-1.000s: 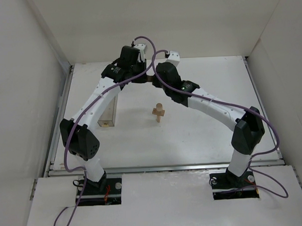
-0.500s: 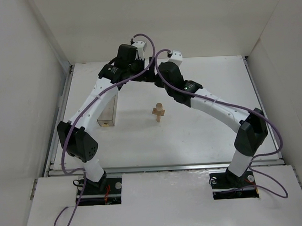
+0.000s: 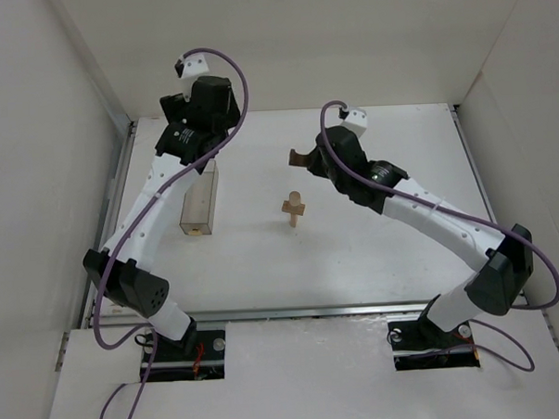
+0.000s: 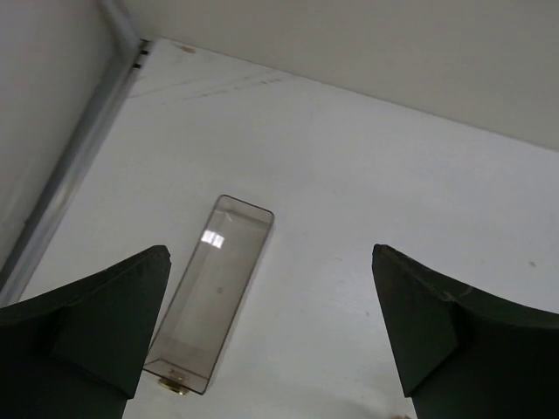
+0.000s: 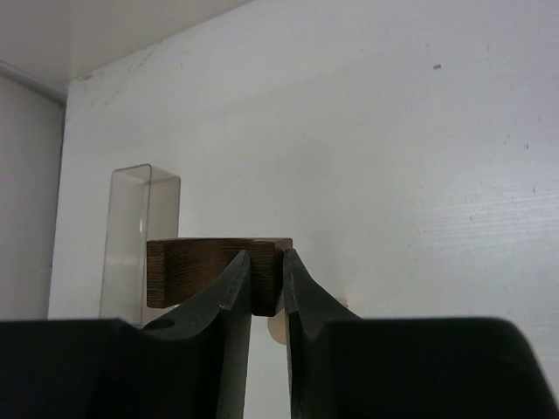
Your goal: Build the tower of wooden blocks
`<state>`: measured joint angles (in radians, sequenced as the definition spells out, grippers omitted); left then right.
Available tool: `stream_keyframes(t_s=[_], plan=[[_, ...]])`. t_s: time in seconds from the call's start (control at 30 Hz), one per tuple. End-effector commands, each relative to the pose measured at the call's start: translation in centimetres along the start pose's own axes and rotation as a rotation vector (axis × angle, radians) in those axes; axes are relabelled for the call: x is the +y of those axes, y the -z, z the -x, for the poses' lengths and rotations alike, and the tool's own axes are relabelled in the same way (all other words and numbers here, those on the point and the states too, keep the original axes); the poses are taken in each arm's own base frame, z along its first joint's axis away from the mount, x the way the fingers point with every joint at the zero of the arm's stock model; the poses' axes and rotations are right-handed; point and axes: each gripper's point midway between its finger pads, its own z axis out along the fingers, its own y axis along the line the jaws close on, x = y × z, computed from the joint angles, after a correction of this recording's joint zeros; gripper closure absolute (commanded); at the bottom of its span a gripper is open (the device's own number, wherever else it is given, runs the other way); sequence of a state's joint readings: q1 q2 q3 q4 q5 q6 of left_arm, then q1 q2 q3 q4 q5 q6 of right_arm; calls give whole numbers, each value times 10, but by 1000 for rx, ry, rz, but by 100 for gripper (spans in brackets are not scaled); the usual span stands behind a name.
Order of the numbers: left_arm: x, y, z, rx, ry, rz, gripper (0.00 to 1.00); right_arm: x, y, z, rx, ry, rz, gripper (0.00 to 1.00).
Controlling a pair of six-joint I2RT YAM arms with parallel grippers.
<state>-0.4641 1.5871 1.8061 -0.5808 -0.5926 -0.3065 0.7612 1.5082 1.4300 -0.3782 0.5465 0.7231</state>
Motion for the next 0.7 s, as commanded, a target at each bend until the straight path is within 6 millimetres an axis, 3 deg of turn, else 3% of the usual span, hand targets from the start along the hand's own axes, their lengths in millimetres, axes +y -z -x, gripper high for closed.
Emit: stream_keyframes(t_s=[0.0,0.17,0.4,0.67], plan=[[51,17,28,-153,103,264,0,-9,12,-27,89,-5,-26,100],[52,17,24,-144,97,262,0,-15,19,-52,160,-1,-37,100],[44,14,17,-118,89,219,0,-11,18,-70,207,12,-29,100],[46,14,14,-116,78,220,0,-11,15,-77,200,-8,-40,100]])
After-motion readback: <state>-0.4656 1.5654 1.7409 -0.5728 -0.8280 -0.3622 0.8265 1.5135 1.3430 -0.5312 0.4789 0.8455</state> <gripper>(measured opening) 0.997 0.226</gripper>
